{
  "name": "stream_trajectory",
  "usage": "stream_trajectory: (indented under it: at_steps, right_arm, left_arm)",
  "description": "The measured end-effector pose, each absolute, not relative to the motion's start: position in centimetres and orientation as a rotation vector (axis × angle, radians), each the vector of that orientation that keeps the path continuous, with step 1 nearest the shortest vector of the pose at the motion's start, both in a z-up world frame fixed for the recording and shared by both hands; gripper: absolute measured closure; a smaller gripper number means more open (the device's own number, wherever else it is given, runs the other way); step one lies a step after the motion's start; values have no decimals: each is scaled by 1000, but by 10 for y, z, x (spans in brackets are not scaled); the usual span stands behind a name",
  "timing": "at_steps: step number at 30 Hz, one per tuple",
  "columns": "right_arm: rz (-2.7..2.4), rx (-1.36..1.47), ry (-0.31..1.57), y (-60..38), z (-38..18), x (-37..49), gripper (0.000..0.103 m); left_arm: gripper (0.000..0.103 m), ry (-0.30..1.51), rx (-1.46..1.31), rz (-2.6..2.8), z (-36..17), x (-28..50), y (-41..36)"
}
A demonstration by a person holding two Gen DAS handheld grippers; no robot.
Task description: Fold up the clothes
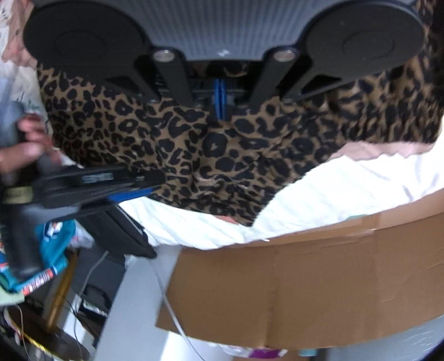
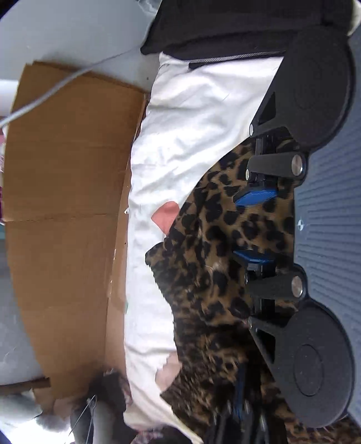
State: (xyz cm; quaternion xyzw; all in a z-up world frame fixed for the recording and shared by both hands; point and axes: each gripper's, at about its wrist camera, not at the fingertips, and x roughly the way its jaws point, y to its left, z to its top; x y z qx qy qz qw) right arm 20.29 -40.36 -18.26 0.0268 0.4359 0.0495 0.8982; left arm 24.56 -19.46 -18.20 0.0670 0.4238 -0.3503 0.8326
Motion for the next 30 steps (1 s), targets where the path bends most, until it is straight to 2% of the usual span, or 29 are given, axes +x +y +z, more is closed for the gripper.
stream_trajectory:
  at_steps: [6, 10, 21, 30]
  right_arm:
    - [119, 73, 903, -425, -147, 158, 59]
    - [111, 86, 925, -437, -136, 137, 54]
    - [121, 203, 953, -443, -164, 129, 54]
    - [110, 176, 980, -450, -167, 104, 54]
  left_arm:
    - [100, 974, 59, -659, -209, 274, -204]
    - [100, 980, 38, -646, -215, 283, -204]
    - [98, 891, 122, -694, -160, 261, -181]
    - [98, 1003, 207, -673, -196, 253, -184]
